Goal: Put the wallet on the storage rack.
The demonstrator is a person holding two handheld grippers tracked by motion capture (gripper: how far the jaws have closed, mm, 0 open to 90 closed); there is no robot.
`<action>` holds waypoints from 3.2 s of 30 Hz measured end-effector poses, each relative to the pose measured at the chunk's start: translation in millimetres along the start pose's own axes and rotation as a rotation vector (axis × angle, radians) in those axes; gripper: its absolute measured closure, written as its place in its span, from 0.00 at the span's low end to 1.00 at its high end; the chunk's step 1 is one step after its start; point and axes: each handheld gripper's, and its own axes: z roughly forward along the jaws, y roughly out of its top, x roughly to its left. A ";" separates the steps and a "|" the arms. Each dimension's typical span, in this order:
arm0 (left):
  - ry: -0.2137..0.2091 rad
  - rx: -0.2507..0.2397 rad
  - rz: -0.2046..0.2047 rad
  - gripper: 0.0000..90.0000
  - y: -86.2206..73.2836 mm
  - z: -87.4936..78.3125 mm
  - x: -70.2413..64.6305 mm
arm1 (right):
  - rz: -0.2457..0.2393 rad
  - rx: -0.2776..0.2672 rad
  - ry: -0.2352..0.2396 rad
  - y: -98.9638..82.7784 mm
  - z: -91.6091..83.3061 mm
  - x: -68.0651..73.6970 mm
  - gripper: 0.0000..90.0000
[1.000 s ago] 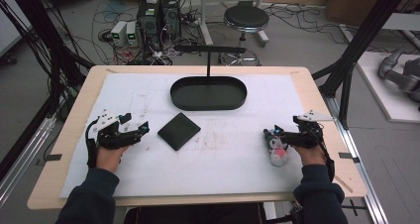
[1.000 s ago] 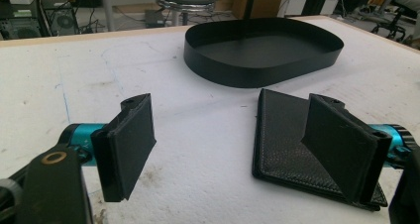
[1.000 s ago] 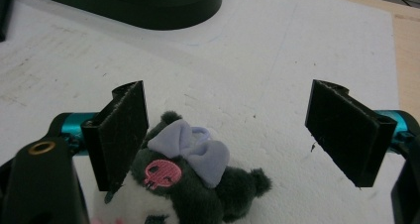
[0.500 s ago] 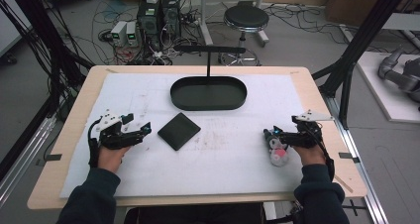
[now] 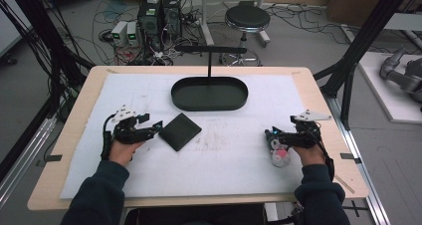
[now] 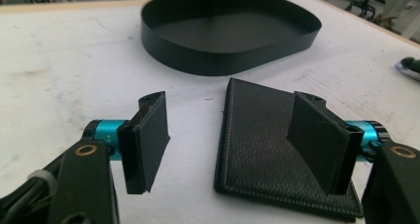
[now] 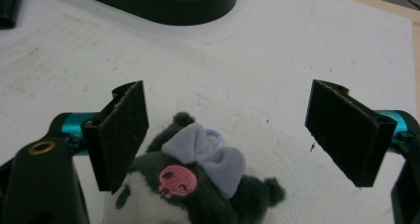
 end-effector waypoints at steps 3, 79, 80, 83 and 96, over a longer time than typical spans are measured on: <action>-0.027 0.057 0.002 0.40 5.2 21.3 -3.8 | 0.003 -0.006 0.008 -0.7 -1.5 -0.4 0.19; -0.129 -0.049 0.167 0.57 29.5 -15.9 -37.0 | 0.017 -0.008 -0.018 -2.3 -8.9 0.3 0.19; -0.097 -0.062 0.182 0.49 30.2 -16.1 -37.4 | 0.017 -0.008 -0.018 -2.4 -8.9 0.3 0.19; 0.013 -0.069 0.208 0.36 30.3 -15.5 -34.9 | 0.015 -0.009 -0.018 -2.7 -9.0 0.1 0.19; 0.032 0.049 0.162 0.47 11.9 -5.0 -24.0 | 0.015 -0.003 -0.015 -3.5 -8.4 -0.2 0.19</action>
